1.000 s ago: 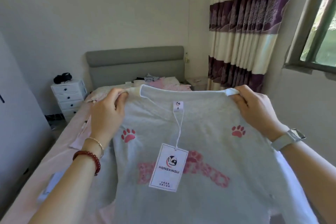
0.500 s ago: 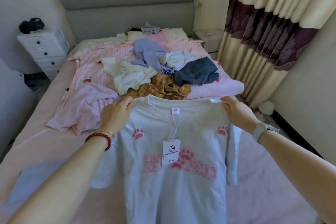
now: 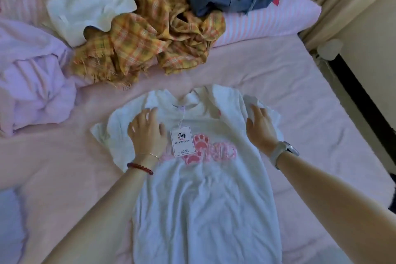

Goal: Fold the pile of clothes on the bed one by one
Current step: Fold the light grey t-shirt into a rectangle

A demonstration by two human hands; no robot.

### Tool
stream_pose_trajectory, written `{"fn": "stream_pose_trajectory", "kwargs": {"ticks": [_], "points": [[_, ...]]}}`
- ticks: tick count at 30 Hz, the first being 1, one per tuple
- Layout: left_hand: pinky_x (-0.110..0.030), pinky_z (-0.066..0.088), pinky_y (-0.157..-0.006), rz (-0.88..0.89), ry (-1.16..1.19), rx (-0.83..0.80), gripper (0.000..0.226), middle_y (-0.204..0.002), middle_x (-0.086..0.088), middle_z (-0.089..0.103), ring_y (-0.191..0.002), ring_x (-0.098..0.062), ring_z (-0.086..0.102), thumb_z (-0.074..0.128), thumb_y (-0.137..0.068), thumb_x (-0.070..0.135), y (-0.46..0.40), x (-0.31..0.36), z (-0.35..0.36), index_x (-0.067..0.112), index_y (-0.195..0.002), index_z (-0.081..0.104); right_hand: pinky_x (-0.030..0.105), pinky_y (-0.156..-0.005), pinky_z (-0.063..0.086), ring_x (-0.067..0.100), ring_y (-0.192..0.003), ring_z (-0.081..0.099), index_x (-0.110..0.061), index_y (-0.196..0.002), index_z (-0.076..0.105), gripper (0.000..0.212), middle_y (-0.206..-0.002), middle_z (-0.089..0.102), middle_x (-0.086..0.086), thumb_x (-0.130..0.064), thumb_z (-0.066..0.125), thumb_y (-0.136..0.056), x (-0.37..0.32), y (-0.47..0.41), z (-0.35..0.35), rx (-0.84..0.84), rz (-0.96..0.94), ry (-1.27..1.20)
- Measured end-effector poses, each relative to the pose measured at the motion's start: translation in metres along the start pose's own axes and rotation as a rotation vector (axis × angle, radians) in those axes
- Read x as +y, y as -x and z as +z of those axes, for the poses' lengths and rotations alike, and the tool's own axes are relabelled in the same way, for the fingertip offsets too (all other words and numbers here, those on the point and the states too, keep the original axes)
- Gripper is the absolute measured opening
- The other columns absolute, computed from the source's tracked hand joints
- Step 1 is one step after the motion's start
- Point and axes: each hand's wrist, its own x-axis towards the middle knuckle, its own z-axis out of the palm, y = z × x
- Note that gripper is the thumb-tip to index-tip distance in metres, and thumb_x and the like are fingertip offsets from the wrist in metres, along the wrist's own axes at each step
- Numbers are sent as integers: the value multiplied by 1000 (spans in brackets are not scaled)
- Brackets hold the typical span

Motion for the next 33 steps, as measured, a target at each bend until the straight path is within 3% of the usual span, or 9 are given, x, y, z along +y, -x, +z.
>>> {"fn": "stream_pose_trajectory", "kwargs": {"ticks": [5,9,12,15,18,24,28,31,33], "points": [[-68,39,-84,147,-17,-325,50,-124,-15,58,-110,-37,58,49,-73,31,69,36,63,19,-121,48,39,-97,34,39,-120,40,8,-129,41,66,-124,46,28,-32,41,-77,66,34,24,112,371,-226],[-69,33,-90,227,-30,-390,51,-133,-13,52,-121,-37,51,49,-76,32,70,59,88,18,-125,50,47,-98,41,32,-112,50,3,-135,35,89,-124,48,20,-55,48,-69,109,7,18,240,551,-452],[-57,20,-107,175,8,-416,56,-147,-10,34,-138,-31,29,37,-87,38,47,74,93,14,-137,43,30,-76,49,16,-85,54,-1,-118,49,48,-96,55,6,-34,58,-85,122,-29,3,177,516,-600],[-47,27,-108,242,100,-370,59,-148,-13,32,-138,-30,28,36,-89,37,20,95,95,10,-141,36,17,-53,41,6,-58,50,-11,-98,59,15,-73,53,-2,-22,59,-89,123,-65,-8,-20,364,-574],[-39,25,-109,232,165,-408,58,-153,-6,22,-141,-23,21,42,-94,34,6,117,106,16,-146,25,25,-56,39,13,-61,47,-2,-89,60,16,-72,54,4,-17,55,-90,123,-83,-17,-210,187,-371],[-50,9,-114,134,-13,-412,68,-157,-3,0,-144,-26,2,31,-86,51,0,164,133,30,-148,16,10,-46,35,13,-67,44,-9,-93,46,7,-72,44,-5,-15,46,-95,160,-112,-75,234,190,-620],[-62,-4,-108,137,-228,-459,63,-157,-1,-11,-144,-27,-8,28,-91,58,-15,189,153,41,-146,4,25,-58,32,19,-81,43,-7,-98,44,10,-76,45,-1,-17,44,-96,190,-137,-89,148,161,-357],[-63,-3,-107,109,-301,-534,64,-156,-2,-14,-143,-29,-12,30,-92,58,-31,195,162,39,-147,3,28,-72,37,22,-87,49,-6,-110,49,27,-89,54,4,-28,48,-95,203,-138,-73,100,276,-351],[-61,-2,-110,134,-248,-449,60,-157,-4,-4,-144,-27,-6,37,-93,51,-41,201,163,32,-147,16,30,-79,43,20,-95,52,-8,-116,50,35,-106,56,7,-37,45,-96,208,-130,-68,132,434,-602]]}}
